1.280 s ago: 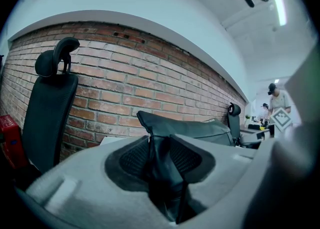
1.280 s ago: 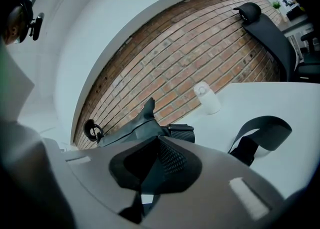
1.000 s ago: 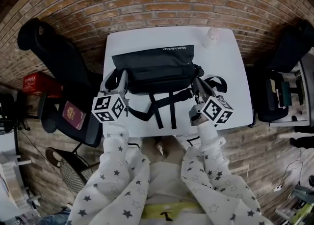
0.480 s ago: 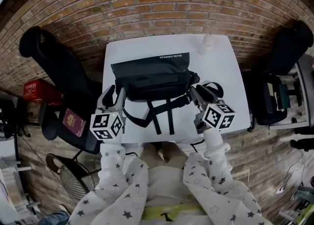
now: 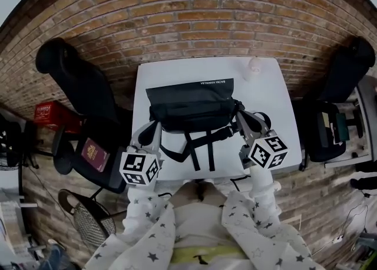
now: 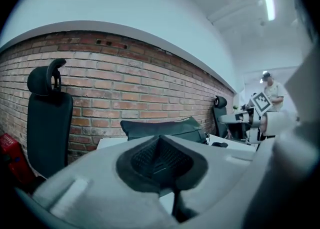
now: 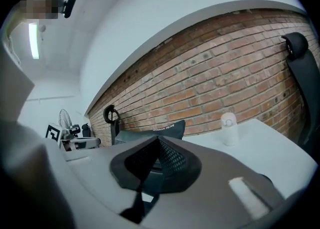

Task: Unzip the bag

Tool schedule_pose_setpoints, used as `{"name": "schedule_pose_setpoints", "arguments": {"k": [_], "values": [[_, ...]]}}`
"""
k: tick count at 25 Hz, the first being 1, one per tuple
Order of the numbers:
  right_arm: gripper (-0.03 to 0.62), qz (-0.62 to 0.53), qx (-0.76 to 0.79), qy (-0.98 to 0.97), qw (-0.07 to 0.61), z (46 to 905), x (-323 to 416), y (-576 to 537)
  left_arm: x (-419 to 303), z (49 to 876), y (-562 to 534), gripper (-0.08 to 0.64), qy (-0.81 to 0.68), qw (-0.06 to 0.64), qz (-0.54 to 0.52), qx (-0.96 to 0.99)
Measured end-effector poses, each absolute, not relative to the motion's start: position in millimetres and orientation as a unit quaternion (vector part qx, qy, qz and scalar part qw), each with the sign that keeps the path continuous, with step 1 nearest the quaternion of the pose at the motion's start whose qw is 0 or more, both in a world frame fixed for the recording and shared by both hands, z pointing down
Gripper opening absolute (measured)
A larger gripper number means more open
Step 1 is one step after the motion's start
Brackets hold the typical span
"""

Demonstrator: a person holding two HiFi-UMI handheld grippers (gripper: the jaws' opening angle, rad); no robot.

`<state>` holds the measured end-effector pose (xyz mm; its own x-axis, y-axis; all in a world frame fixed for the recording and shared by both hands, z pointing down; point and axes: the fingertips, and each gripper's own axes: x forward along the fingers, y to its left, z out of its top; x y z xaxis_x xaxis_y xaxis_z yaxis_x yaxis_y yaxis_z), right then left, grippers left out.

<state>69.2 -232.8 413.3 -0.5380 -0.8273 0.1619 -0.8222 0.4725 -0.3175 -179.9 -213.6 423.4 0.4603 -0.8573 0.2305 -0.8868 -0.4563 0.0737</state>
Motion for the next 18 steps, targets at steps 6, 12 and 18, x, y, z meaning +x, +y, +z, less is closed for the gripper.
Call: {"name": "schedule_pose_setpoints", "arguments": {"k": [6,12,18], "values": [[0.007,-0.135,-0.472,0.871,0.015,386.3,56.5,-230.2,-174.8,390.6,-212.5,-0.002,-0.504,0.067,0.061,0.859],[0.006,-0.100,-0.476,0.873,0.023,366.2,55.9,-226.3,-174.0,368.2,-213.0,-0.003,-0.506,0.047,0.046,0.860],[0.006,-0.076,-0.486,0.870,0.041,345.8,60.8,-227.8,-183.0,352.9,-214.0,-0.003,-0.527,0.034,0.021,0.849]]}}
